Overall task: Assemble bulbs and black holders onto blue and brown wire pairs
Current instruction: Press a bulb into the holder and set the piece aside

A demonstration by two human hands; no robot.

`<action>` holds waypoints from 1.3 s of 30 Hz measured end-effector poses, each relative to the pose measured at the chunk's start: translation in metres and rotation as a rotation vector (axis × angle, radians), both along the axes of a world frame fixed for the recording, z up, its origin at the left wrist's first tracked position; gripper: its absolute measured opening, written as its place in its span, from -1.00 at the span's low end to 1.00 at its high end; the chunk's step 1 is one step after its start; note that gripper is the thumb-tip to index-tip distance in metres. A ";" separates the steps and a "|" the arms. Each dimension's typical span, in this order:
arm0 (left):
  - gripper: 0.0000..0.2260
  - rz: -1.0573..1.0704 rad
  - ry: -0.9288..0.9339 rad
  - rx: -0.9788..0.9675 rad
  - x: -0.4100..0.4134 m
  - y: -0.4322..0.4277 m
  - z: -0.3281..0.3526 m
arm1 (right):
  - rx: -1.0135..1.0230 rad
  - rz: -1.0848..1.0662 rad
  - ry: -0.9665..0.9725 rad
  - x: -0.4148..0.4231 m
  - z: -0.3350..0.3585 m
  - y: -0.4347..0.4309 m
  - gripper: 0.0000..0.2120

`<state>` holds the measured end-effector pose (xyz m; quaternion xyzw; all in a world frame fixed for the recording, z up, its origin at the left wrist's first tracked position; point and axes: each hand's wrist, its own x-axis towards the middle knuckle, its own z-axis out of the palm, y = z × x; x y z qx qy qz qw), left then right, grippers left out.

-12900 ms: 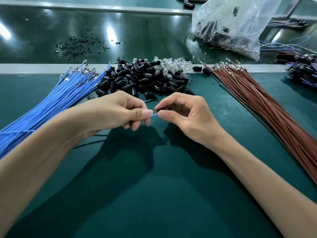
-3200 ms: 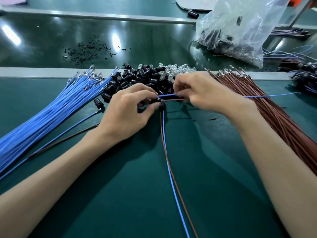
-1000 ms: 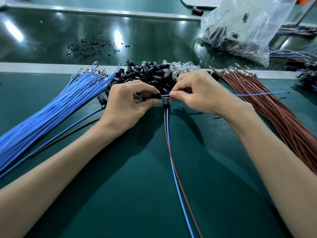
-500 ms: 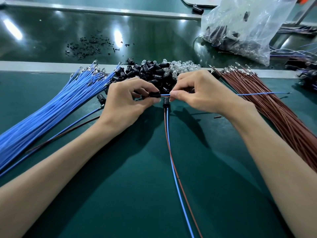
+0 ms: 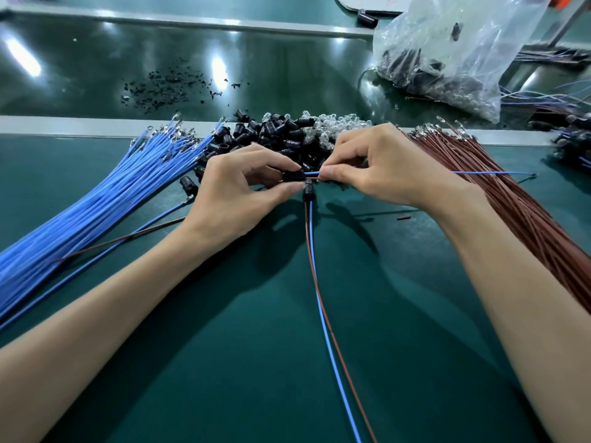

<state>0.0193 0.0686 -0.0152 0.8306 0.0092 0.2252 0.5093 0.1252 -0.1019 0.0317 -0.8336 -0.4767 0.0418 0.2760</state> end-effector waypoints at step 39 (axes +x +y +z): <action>-0.88 0.219 -0.139 0.420 0.001 0.000 -0.005 | -0.013 -0.075 0.112 0.008 0.004 -0.007 -0.76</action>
